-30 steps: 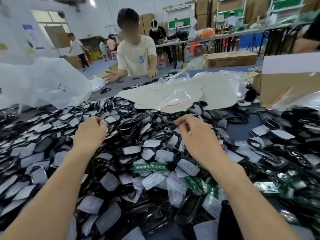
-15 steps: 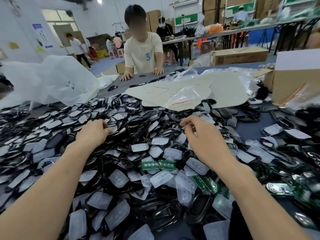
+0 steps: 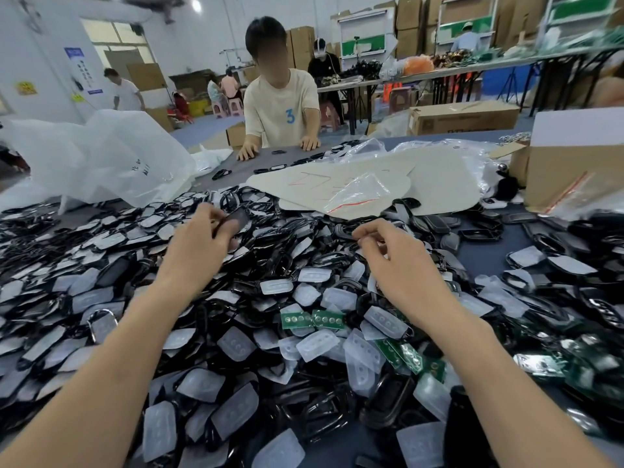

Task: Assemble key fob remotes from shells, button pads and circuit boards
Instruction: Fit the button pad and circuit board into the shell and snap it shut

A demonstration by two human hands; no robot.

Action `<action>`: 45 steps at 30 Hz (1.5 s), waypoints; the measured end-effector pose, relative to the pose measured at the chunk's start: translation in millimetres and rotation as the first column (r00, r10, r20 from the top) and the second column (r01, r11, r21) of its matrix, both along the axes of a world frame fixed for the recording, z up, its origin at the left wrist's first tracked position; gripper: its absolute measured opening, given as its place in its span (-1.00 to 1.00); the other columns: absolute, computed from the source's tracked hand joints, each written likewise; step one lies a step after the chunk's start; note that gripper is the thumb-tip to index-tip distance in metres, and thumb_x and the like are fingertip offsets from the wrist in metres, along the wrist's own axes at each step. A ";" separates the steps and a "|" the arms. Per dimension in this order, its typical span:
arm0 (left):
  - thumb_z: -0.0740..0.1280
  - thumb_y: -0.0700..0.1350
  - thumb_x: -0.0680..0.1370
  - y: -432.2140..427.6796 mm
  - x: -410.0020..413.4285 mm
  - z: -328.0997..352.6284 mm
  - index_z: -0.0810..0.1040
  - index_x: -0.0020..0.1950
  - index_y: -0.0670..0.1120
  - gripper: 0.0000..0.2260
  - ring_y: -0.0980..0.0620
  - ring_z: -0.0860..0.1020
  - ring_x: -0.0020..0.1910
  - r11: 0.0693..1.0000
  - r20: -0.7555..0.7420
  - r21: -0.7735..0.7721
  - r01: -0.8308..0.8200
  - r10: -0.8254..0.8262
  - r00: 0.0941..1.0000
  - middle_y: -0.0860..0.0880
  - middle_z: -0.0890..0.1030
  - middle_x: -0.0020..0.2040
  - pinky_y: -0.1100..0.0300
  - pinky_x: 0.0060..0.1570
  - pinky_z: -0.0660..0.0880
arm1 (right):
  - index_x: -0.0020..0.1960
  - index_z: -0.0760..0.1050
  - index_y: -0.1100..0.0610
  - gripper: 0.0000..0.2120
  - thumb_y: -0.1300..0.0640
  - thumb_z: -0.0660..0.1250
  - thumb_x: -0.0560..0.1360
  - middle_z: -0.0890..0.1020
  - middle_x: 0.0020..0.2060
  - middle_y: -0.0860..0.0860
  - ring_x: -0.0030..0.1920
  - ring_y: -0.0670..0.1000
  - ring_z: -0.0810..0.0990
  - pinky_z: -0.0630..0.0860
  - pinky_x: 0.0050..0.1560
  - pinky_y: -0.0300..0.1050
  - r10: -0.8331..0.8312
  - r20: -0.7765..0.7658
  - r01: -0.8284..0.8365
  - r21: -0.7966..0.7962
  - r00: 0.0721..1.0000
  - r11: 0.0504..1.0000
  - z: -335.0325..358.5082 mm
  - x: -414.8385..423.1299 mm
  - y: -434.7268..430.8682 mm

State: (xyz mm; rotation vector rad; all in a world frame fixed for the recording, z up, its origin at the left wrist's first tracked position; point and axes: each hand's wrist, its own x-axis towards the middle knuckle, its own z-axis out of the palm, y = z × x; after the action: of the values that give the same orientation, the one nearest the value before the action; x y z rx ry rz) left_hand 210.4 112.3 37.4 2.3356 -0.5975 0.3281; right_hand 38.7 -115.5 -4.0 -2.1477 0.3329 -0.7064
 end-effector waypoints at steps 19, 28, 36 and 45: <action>0.24 -0.09 0.68 -90.8 -210.6 -28.9 0.40 0.16 0.14 -0.87 0.15 0.48 -0.39 0.636 -0.348 -0.336 0.695 -0.769 0.536 0.12 0.57 -0.38 0.25 -0.30 0.44 | 0.14 0.61 -0.10 -0.84 0.10 0.37 0.60 0.69 -0.26 0.12 -0.30 0.02 0.62 0.49 -0.37 -0.20 0.042 0.154 -0.122 0.558 0.987 0.821 -11.9 -155.9 9.8; 0.21 -0.16 0.68 -79.2 -263.1 -36.5 0.34 0.31 0.05 -0.77 0.15 0.54 -0.29 0.545 -0.417 -0.238 0.804 -0.805 0.423 0.11 0.62 -0.27 0.18 -0.16 0.47 | 0.10 0.61 -0.03 -0.81 0.24 0.35 0.61 0.66 -0.31 0.13 -0.36 -0.01 0.60 0.49 -0.43 -0.17 -0.050 0.077 0.003 0.511 0.996 0.859 -19.6 -222.9 23.8; 0.21 -0.18 0.66 -81.4 -289.7 -55.8 0.36 0.28 0.07 -0.77 0.12 0.58 -0.29 0.495 -0.519 -0.261 0.829 -0.796 0.312 0.10 0.65 -0.25 0.35 -0.26 0.43 | 0.08 0.58 0.06 -0.91 0.21 0.35 0.61 0.68 -0.36 0.06 -0.37 0.01 0.63 0.46 -0.48 -0.16 -0.078 -0.030 0.083 0.461 0.996 0.883 -39.3 -260.7 20.1; 0.23 -0.02 0.60 -88.2 -296.2 -62.8 0.39 0.23 0.16 -0.79 0.15 0.50 -0.39 0.438 -0.593 0.039 0.898 -0.713 0.374 0.10 0.69 -0.21 0.28 -0.32 0.43 | 0.00 0.56 -0.16 -0.81 -0.17 0.22 0.64 0.68 -0.37 -0.04 -0.49 -0.16 0.52 0.44 -0.41 -0.21 -0.218 -0.244 0.256 0.135 0.945 0.957 -43.9 -281.2 -1.4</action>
State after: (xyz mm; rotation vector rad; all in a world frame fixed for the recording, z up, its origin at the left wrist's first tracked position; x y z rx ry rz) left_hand -85.7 24.1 -25.4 1.9398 -1.5576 -0.9367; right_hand -242.5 -116.9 -47.9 -2.0514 0.7587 -0.5437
